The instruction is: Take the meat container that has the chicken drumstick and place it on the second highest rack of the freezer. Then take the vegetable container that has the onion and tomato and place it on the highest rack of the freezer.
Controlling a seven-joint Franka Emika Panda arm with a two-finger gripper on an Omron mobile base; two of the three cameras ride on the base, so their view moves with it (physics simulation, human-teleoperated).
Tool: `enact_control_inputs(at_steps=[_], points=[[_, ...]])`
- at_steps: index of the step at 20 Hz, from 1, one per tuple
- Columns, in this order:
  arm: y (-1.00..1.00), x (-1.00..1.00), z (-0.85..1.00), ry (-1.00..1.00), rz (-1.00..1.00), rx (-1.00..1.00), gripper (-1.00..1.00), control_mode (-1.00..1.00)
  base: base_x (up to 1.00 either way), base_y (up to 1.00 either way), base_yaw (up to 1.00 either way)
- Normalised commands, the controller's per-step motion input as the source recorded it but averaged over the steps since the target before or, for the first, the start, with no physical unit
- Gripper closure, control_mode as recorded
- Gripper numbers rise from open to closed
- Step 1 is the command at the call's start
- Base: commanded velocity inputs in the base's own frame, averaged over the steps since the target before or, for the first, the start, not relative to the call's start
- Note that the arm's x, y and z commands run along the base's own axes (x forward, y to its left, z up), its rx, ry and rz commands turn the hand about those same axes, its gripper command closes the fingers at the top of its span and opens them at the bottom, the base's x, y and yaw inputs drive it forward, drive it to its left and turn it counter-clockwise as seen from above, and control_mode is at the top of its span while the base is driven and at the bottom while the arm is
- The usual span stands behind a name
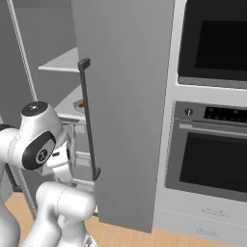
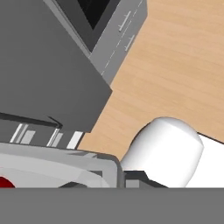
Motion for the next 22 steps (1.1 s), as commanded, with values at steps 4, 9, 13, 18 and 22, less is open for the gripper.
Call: enact_control_inputs(at_steps=[4,9,13,18,22], points=[[0.0,0.0,0.0,0.0,0.0,0.0,1.0,1.0,0.33,0.1,0.0],[0.0,0.0,0.0,0.0,0.0,0.0,1.0,1.0,0.06,0.64,0.05],[0.0,0.0,0.0,0.0,0.0,0.0,1.0,1.0,0.65,0.4,0.04],[0.0,0.0,0.0,0.0,0.0,0.0,1.0,1.0,0.51,0.12,0.04],[0.0,0.0,0.0,0.0,0.0,0.0,1.0,1.0,0.09,0.46,0.05]])
